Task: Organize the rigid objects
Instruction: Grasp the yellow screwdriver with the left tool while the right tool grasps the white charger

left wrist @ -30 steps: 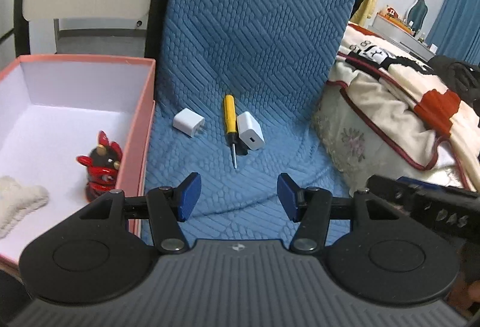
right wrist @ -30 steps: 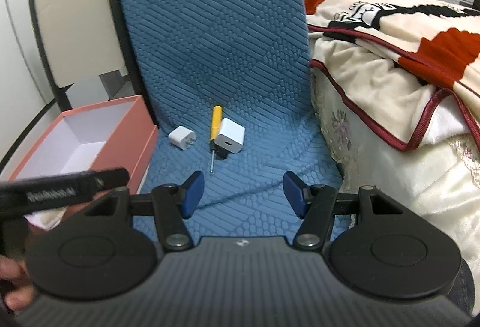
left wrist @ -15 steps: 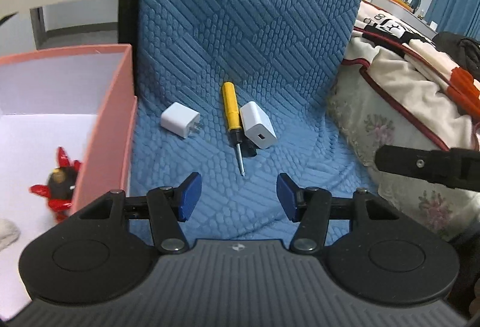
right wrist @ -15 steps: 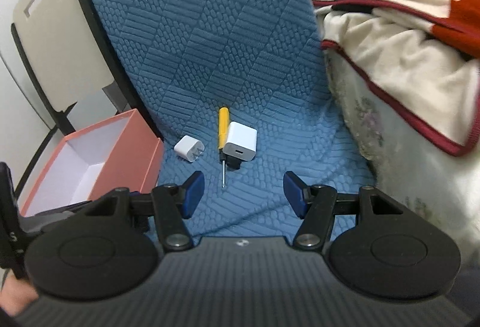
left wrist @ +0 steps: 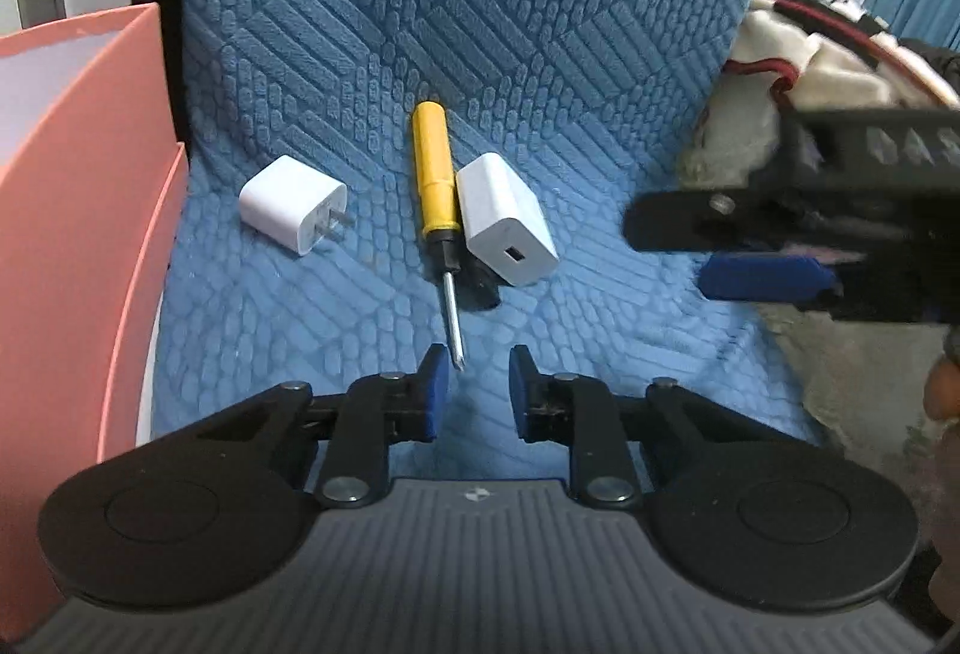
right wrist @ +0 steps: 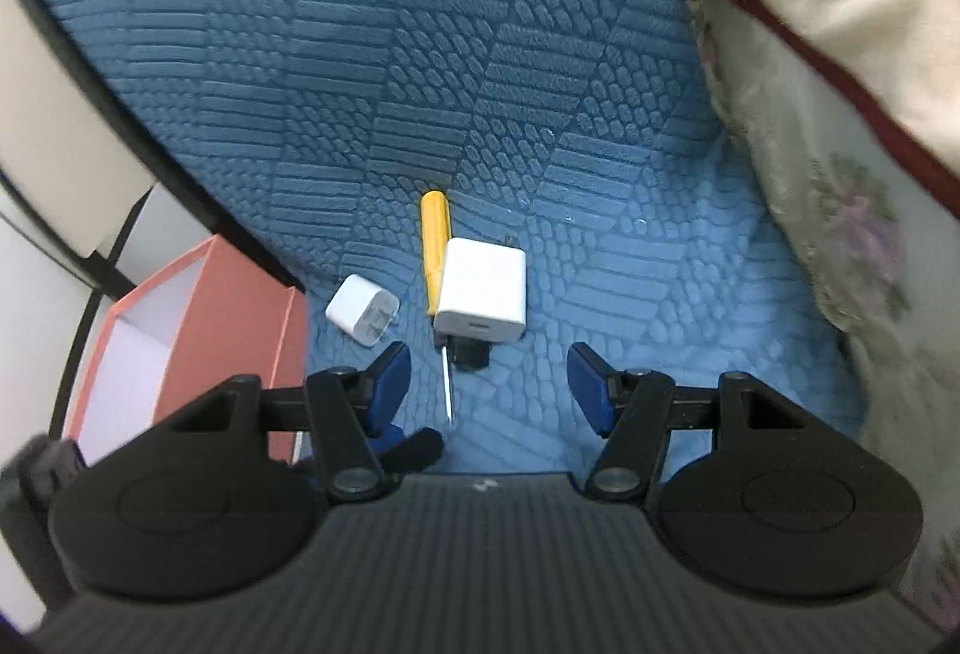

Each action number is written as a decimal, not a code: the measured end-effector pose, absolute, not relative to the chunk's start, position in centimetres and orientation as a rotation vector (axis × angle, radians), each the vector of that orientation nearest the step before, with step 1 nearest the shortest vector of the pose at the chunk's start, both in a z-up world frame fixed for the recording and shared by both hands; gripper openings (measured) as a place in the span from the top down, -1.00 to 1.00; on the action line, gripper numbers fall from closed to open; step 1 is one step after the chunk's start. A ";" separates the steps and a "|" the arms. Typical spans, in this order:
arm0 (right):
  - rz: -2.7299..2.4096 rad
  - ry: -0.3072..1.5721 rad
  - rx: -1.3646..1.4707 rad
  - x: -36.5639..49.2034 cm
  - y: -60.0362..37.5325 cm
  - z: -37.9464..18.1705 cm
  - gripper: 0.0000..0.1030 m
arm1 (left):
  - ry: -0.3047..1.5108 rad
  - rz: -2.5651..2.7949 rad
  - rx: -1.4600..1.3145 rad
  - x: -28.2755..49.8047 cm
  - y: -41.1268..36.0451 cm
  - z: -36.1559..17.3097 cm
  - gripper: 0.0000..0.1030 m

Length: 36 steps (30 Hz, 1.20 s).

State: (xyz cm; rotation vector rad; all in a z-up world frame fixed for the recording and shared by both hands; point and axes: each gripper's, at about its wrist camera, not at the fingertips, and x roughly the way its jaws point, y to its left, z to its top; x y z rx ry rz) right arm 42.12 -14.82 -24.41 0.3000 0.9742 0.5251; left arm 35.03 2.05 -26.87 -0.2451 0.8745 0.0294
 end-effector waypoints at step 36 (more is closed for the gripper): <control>0.404 1.024 0.140 42.1 -10.1 -28.9 -0.04 | 0.881 0.076 -0.321 33.9 4.0 -27.0 0.91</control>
